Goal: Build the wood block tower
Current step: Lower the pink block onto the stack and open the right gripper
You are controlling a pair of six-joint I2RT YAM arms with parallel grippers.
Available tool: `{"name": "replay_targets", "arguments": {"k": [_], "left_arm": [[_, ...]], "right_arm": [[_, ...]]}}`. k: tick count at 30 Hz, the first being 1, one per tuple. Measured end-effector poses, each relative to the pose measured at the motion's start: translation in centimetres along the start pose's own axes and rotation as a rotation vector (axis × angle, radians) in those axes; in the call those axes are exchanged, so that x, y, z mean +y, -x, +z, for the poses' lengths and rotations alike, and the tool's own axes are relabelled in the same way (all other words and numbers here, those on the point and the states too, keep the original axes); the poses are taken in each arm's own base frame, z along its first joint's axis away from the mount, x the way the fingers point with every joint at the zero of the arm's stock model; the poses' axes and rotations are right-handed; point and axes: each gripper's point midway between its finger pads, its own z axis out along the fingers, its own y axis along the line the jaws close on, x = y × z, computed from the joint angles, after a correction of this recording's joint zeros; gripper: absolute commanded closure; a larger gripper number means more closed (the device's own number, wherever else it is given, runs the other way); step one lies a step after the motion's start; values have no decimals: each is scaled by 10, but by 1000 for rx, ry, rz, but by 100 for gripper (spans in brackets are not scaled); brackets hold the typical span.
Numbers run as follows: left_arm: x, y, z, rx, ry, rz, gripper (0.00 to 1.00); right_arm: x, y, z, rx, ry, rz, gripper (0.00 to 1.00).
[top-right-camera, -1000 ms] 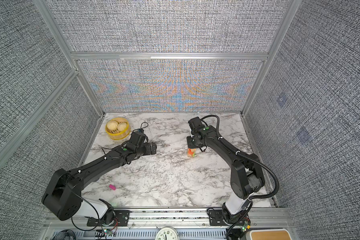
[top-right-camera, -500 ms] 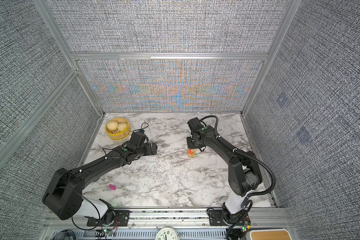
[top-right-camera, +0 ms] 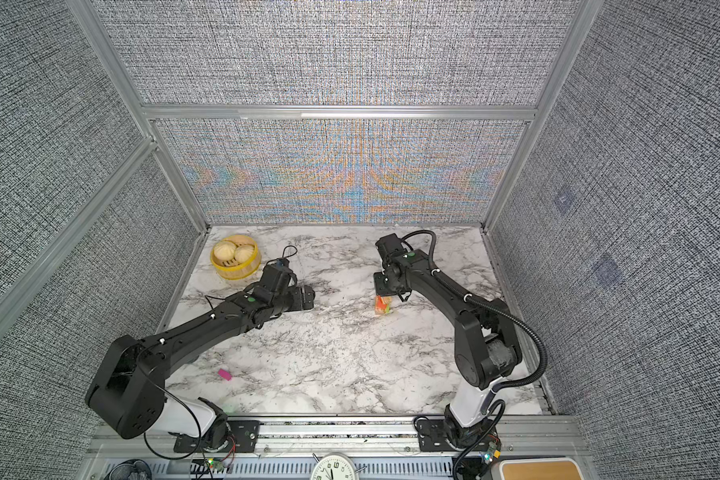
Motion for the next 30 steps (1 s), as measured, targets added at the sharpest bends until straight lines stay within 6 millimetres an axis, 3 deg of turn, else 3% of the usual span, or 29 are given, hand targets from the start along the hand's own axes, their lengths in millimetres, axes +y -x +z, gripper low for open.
{"name": "replay_targets", "arguments": {"k": [7, 13, 21, 30], "left_arm": [[-2, -1, 1, 6, -13, 0, 1], [-2, -1, 1, 6, -13, 0, 1], [-1, -3, 2, 10, -12, -1, 1], [-2, 5, -3, 4, 5, -18, 0]], "right_arm": [[1, 2, 2, 2, 0, 0, 70], [1, 1, 5, 9, -2, 0, 60], [0, 0, 5, 10, -2, 0, 56], [0, 3, -8, -27, 4, 1, 42]]}}
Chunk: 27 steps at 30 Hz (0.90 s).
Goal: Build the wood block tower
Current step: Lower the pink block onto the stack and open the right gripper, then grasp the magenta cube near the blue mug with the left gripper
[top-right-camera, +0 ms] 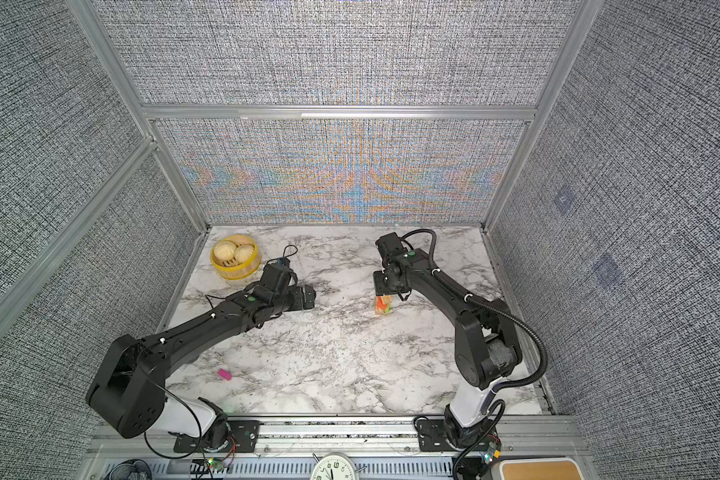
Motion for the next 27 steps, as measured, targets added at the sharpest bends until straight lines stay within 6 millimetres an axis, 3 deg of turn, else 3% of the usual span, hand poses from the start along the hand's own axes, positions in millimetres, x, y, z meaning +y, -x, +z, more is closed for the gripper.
{"name": "replay_targets", "arguments": {"k": [6, 12, 19, 27], "left_arm": [[16, 10, -10, 13, 89, -60, 7], [54, 1, -26, 78, 167, -197, 14], [91, -27, -70, 122, 269, -329, 15], [140, -81, -109, 141, 409, -458, 20]], "right_arm": [[-6, 3, -28, -106, 18, 41, 41], [12, 38, -56, -266, 123, 70, 41], [59, 96, -61, -364, 303, 59, 41], [100, 130, -49, -375, 461, 25, 41]]}}
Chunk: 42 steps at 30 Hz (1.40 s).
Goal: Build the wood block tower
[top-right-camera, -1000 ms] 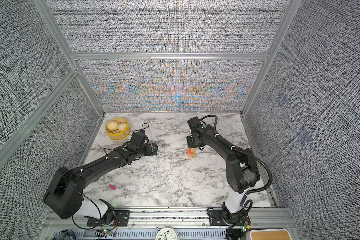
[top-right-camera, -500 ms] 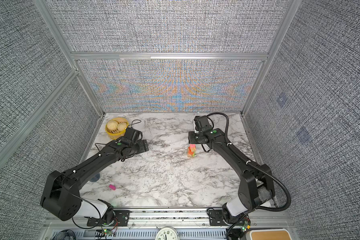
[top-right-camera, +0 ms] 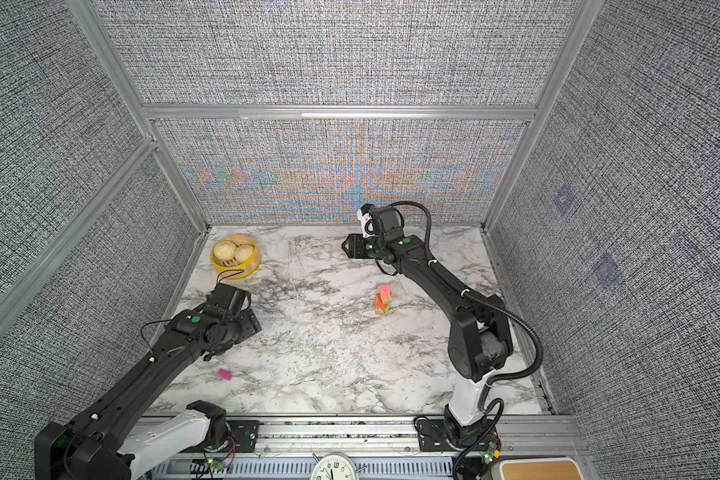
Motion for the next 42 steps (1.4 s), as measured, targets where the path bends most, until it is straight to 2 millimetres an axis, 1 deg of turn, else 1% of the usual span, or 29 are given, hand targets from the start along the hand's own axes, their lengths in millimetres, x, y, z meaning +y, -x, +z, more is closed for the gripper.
{"name": "replay_targets", "arguments": {"k": [3, 5, 8, 12, 15, 19, 24, 26, 33, 35, 42], "left_arm": [[19, -8, 3, 21, 49, -42, 23], [32, -16, 8, 44, 88, -70, 24], [45, -25, 15, 72, 132, -105, 24], [61, -38, 26, 110, 201, -148, 19], [71, -48, 33, 134, 244, -173, 17], [80, -58, 40, 152, 277, -198, 17], [84, -64, 50, 156, 287, -218, 22], [85, -65, 55, 157, 288, -224, 25], [79, -60, 64, 150, 268, -245, 42], [78, -58, 65, 145, 264, -246, 49], [76, -53, 65, 134, 250, -238, 78]], "right_arm": [[6, 4, 10, 5, 41, -3, 41], [9, 4, 15, 11, 59, -4, 41], [11, 3, 22, 20, 81, -4, 41], [11, -1, 30, 37, 102, -1, 41], [12, -3, 32, 46, 114, 1, 41], [13, -1, 32, 40, 126, 4, 41], [13, -3, 34, 40, 132, 9, 41], [13, -3, 34, 42, 135, 9, 41], [11, -8, 35, 51, 132, 18, 42], [12, -7, 34, 49, 133, 17, 41], [12, -7, 32, 45, 134, 16, 41]]}}
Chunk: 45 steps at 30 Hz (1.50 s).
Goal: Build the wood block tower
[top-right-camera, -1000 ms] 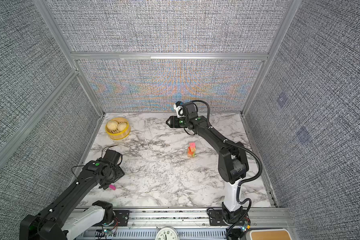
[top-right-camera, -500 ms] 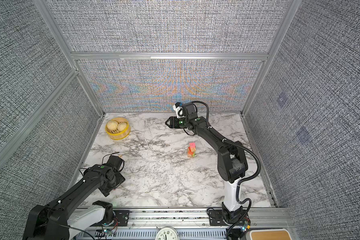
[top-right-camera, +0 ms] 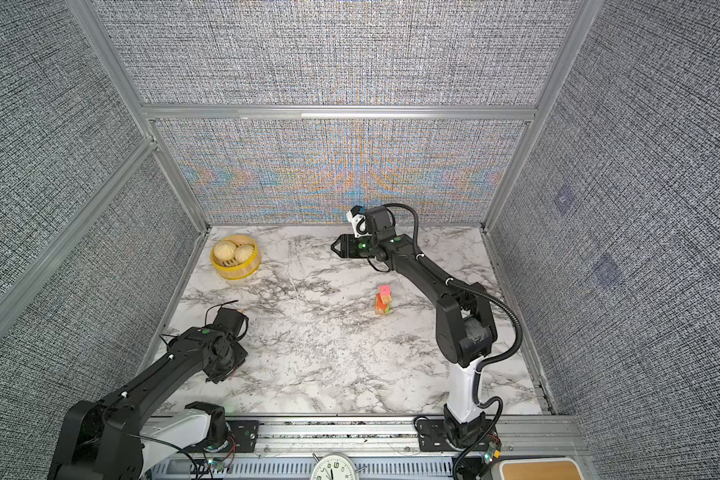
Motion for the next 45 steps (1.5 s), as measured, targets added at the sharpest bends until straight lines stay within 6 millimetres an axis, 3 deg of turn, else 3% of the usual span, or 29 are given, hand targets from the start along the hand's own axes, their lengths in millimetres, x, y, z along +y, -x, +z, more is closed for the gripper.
{"name": "replay_targets", "arguments": {"k": [6, 12, 17, 22, 31, 37, 45], "left_arm": [[-4, 1, -3, 8, -9, 18, 100], [-40, 9, -15, 49, -64, 140, 100], [-91, 19, -33, 34, -85, 317, 100], [-148, 19, -44, 2, -43, 515, 100], [-230, -7, -27, -11, 70, 800, 100], [-272, -26, -15, -17, 93, 907, 94], [-309, -52, -10, -35, 80, 991, 63]], "right_arm": [[0, 0, 0, 0, -1, 0, 42], [3, 6, -14, -20, -18, -15, 41], [5, 12, -40, -58, -46, -26, 41], [-12, 2, -68, -71, -89, 9, 41], [-53, -25, -146, -127, -293, 62, 41], [-73, -49, -190, -146, -413, 90, 41], [-86, -69, -226, -150, -506, 99, 40]]}}
